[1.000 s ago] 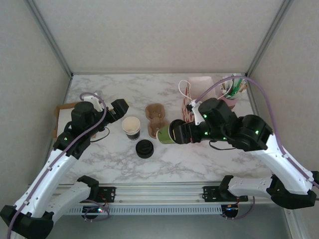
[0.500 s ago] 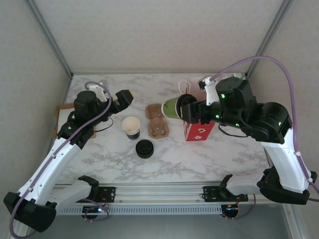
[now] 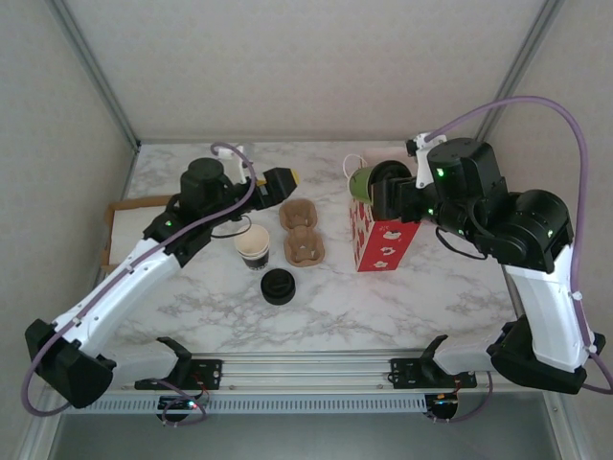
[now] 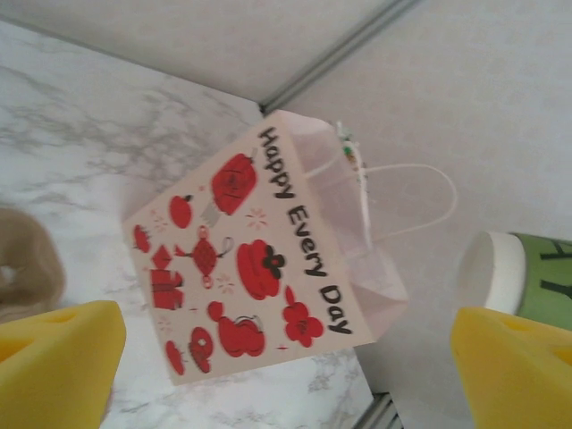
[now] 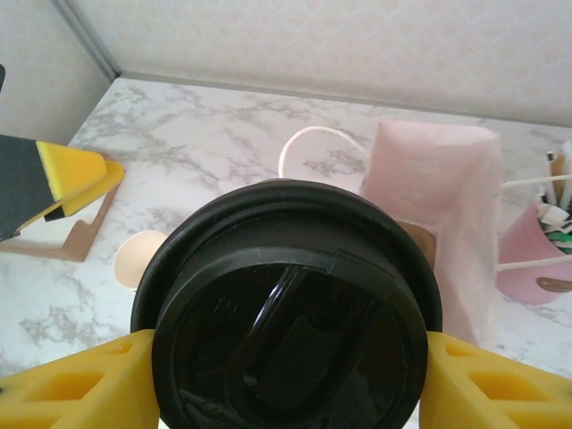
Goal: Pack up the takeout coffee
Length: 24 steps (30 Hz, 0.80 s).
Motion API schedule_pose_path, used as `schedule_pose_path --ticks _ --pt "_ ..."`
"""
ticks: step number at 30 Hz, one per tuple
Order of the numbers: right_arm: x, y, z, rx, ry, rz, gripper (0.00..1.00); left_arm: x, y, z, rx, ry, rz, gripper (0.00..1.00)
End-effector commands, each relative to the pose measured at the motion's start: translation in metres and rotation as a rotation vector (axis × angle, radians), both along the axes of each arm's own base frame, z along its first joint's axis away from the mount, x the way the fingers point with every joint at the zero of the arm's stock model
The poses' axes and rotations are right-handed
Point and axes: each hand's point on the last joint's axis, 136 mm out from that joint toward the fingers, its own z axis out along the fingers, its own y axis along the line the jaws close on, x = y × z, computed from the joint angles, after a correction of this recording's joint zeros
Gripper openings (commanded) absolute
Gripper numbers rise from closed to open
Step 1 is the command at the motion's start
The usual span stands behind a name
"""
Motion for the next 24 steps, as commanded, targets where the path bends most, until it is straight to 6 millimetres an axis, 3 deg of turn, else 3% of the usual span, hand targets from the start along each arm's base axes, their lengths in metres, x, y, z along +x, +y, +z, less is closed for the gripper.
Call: schedule_pose_path --ticks 1,7,12,17,20,24 --pt "-0.002 -0.029 0.015 -0.020 -0.068 -0.089 0.66 -0.004 -0.028 0.035 -0.058 -0.091 -0.084 0.94" --pt "0.007 -0.051 0.006 -0.116 -0.056 -0.191 0.66 0.003 -0.071 0.043 -0.040 -0.113 -0.157 0.92" --pt "0.020 -0.058 -0.014 -0.151 0.027 -0.242 0.66 0.030 -0.091 0.019 0.026 -0.063 -0.156 0.84" --pt "0.032 -0.052 -0.031 -0.156 0.098 -0.230 0.65 0.043 -0.112 0.003 0.030 -0.029 -0.207 0.73" --pt "0.038 -0.051 -0.041 -0.157 0.140 -0.229 0.65 0.049 -0.119 -0.007 0.038 -0.009 -0.220 0.61" --pt "0.045 -0.051 -0.052 -0.156 0.187 -0.230 0.65 0.046 -0.124 -0.012 0.016 0.017 -0.238 0.37"
